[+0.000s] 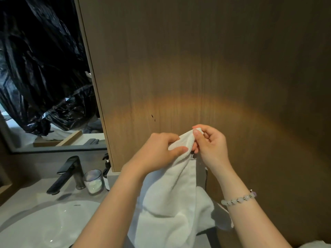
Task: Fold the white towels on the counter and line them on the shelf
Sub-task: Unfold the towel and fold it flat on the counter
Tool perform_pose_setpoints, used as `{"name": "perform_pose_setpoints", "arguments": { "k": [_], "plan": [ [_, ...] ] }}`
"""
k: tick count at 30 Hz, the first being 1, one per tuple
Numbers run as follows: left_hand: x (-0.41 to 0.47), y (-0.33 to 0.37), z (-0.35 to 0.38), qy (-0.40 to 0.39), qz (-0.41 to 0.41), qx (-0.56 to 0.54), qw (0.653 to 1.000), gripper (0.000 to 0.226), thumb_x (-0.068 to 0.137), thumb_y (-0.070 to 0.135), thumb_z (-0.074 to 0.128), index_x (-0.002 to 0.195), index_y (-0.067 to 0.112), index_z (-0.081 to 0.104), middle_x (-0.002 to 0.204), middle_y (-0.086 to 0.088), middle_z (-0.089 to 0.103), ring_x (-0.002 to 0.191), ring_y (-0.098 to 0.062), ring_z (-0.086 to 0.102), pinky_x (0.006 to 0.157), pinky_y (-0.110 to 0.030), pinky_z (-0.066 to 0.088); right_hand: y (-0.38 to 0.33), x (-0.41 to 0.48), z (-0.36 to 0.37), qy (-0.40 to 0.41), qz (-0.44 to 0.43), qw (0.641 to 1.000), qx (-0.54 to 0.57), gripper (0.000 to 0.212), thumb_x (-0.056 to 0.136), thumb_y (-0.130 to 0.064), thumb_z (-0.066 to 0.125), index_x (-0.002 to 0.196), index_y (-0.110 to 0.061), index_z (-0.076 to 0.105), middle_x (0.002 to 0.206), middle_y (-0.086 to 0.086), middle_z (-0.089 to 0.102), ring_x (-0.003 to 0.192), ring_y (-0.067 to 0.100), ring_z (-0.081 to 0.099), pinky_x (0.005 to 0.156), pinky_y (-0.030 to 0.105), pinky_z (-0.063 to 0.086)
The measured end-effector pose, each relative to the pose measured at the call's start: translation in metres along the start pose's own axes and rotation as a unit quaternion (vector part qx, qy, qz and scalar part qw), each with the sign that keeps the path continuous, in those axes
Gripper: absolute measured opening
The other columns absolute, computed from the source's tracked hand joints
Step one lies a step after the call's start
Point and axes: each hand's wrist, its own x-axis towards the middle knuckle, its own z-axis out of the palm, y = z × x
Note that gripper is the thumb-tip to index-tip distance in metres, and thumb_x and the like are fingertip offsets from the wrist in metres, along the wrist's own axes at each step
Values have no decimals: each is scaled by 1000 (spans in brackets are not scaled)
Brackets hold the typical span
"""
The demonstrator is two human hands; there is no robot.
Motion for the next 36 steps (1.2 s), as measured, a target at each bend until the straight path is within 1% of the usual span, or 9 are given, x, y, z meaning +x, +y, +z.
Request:
{"name": "perform_pose_setpoints", "arguments": {
  "k": [2,5,8,12,19,24,27,30,36],
  "plan": [
    [0,-5,-4,-34,-24,2,999,35,88,35,61,59,20,48,55,8,42,51,-7,36,50,-18,29,1,5,4,-5,5,1000,-6,18,93,-4,52,85,-16,62,44,-5,55,40,4,48,46,16,44],
    [1,-15,-7,-77,-49,1,996,38,88,37,60,71,3,56,62,1,44,55,-11,34,50,-20,24,3,11,7,-5,6,1000,-16,20,93,-4,53,83,-18,62,44,-5,54,40,4,47,46,17,43],
    [-4,-23,-4,-93,-60,-9,994,36,89,34,59,67,6,50,61,3,39,54,-9,30,53,-23,21,3,16,3,9,-1,1000,-29,22,92,-3,53,82,-20,63,45,-5,53,40,5,47,47,16,43],
    [-12,-31,5,-65,-54,-54,995,42,86,34,63,68,-1,49,63,0,38,56,-8,28,55,-25,21,1,17,-1,18,-5,999,-35,23,93,-3,52,81,-20,63,47,-3,54,40,4,47,48,16,44],
    [-26,-42,13,-9,-74,-147,986,34,83,38,67,74,5,64,65,2,58,60,-8,46,60,-23,35,-6,21,-21,67,-6,997,-45,14,94,-8,52,91,-16,63,56,4,55,43,2,50,49,15,48],
    [-34,-53,12,-2,-112,-111,987,40,85,39,65,53,20,51,50,12,46,47,-4,37,48,-17,29,-8,21,-37,111,-4,992,-53,21,94,-12,52,84,-28,61,62,4,57,46,1,53,51,12,49],
    [-37,-62,6,-38,-124,-91,987,43,84,40,66,49,23,47,44,13,45,43,-2,36,46,-15,29,-3,19,-43,116,-4,991,-67,22,94,-12,53,83,-29,61,62,5,58,47,1,53,54,13,51],
    [-40,-72,1,-95,-127,-45,986,47,86,44,62,51,20,41,44,11,37,43,-5,29,49,-20,26,4,21,-50,134,6,989,-70,21,94,-10,52,85,-25,62,59,5,56,45,2,51,53,20,50],
    [-50,-90,5,-155,-168,3,974,49,91,42,55,52,20,35,47,9,29,41,-7,25,49,-23,22,11,24,-59,168,17,983,-71,13,94,-10,52,94,-16,63,62,5,56,43,1,51,49,12,49]
  ]
}}
